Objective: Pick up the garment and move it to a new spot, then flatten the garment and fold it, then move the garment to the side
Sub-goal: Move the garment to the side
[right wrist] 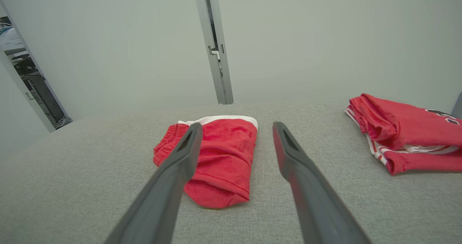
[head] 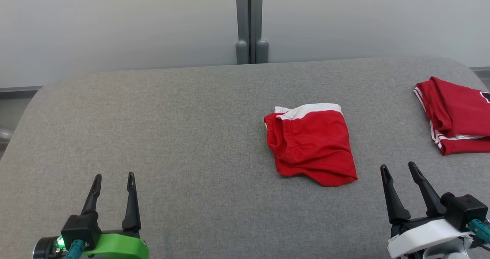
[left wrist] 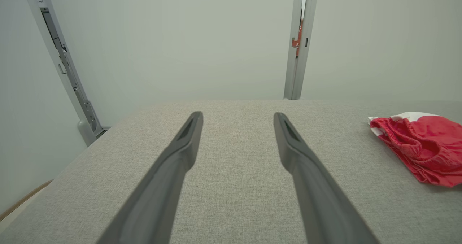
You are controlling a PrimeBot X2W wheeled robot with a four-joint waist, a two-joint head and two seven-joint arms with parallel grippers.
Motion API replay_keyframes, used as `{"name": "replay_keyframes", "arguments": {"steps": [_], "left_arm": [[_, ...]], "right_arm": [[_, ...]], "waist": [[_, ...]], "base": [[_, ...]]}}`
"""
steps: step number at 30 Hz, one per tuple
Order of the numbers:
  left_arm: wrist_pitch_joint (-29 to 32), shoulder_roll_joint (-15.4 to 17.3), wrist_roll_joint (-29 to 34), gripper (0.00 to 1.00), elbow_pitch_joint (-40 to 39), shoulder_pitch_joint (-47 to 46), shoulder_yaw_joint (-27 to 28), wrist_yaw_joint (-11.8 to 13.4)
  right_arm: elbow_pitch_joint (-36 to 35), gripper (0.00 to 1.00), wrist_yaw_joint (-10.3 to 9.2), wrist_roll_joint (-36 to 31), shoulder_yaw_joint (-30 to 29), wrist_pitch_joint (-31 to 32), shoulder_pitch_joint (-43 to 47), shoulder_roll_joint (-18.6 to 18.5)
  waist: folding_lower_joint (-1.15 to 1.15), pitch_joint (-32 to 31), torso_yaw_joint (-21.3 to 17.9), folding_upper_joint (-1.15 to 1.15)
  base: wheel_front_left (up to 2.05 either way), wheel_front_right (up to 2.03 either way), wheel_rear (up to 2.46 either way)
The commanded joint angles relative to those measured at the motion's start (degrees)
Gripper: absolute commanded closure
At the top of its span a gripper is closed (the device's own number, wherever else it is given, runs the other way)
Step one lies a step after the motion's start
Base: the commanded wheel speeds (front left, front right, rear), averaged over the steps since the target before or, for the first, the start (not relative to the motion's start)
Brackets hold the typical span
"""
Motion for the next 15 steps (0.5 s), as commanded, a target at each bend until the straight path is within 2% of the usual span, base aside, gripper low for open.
{"name": "replay_keyframes", "arguments": {"steps": [1,11,15], "left_arm": [[-0.16,-0.03,-0.01,0.0,-0.08,0.79,0.33,-0.1],[-0.16,0.16,0.08,0.0,-0.47,1.04,0.58,-0.17],[-0.16,-0.11,0.25,0.0,-0.53,0.2,0.12,0.22]], "right_arm": [[0.21,0.0,-0.03,-0.21,-0.06,-0.13,0.57,0.13],[0.74,0.0,-0.03,-0.07,-0.32,-0.13,0.53,0.19],[4.42,0.0,-0.03,-0.29,0.98,-0.13,-6.71,-2.64]], "waist": [[0.0,0.01,0.02,0.0],[0.0,0.17,0.19,0.0],[0.0,1.33,1.31,0.0]], "base": [[0.0,0.0,0.0],[0.0,0.0,0.0],[0.0,0.0,0.0]]}}
